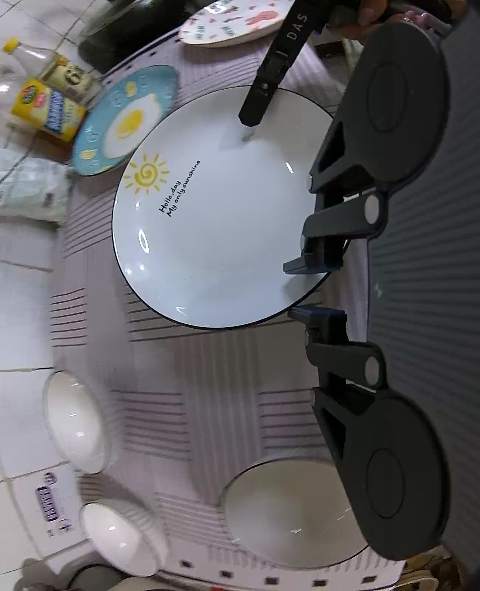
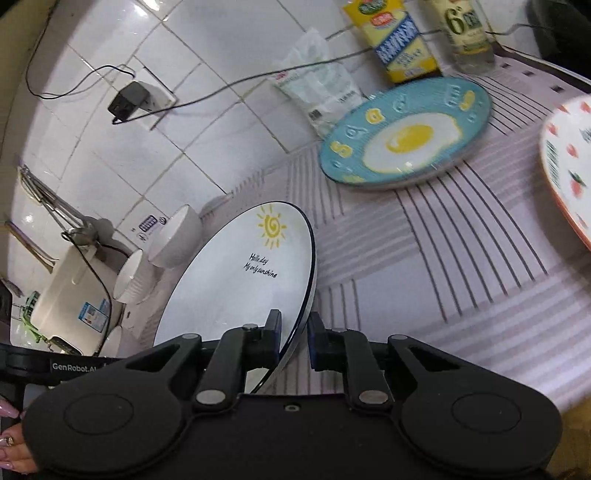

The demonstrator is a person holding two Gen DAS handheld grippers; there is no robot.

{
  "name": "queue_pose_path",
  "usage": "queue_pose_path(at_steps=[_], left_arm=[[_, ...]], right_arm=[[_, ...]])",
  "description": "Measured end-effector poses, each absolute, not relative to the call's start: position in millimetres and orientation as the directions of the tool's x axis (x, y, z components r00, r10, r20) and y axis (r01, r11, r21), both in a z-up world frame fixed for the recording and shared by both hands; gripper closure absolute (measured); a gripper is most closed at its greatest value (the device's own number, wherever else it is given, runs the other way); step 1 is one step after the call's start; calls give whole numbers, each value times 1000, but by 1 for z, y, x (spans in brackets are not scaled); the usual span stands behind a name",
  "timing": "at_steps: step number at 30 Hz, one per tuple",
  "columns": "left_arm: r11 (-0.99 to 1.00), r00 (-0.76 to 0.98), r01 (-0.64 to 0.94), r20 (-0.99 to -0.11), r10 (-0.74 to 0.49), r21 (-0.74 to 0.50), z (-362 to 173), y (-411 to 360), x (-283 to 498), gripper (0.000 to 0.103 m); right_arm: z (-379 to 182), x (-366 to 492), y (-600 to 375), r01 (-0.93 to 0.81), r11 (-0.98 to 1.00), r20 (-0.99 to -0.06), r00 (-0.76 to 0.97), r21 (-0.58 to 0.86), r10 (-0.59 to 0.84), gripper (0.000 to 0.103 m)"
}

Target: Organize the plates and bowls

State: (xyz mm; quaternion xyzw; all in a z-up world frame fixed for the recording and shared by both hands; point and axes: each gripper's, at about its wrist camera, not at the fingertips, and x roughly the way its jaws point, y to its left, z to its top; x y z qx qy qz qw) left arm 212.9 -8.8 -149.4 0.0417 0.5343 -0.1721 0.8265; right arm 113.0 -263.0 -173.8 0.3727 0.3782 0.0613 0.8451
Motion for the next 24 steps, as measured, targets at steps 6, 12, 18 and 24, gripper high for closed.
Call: queue_pose_path(at_steps=[6, 12, 18, 24], left_arm=[[940, 406, 325, -881, -241, -107, -137, -10, 248, 88], [949, 406, 298, -886, -224, -103, -152, -6, 287, 87], [951, 373, 304, -912, -172, -56, -174, -11, 311, 87], [955, 391, 296, -910, -140, -20, -179, -17, 310, 85]], right_arm=[[-166, 151, -271, 126, 716, -560, 720, 687, 411, 84], [-176, 196, -272, 103, 727, -568, 701, 679, 431, 83], [-191, 232, -260, 115, 763, -628, 652, 636, 424, 83], [-189, 235, -249, 85, 823, -670, 630, 562, 393, 82]])
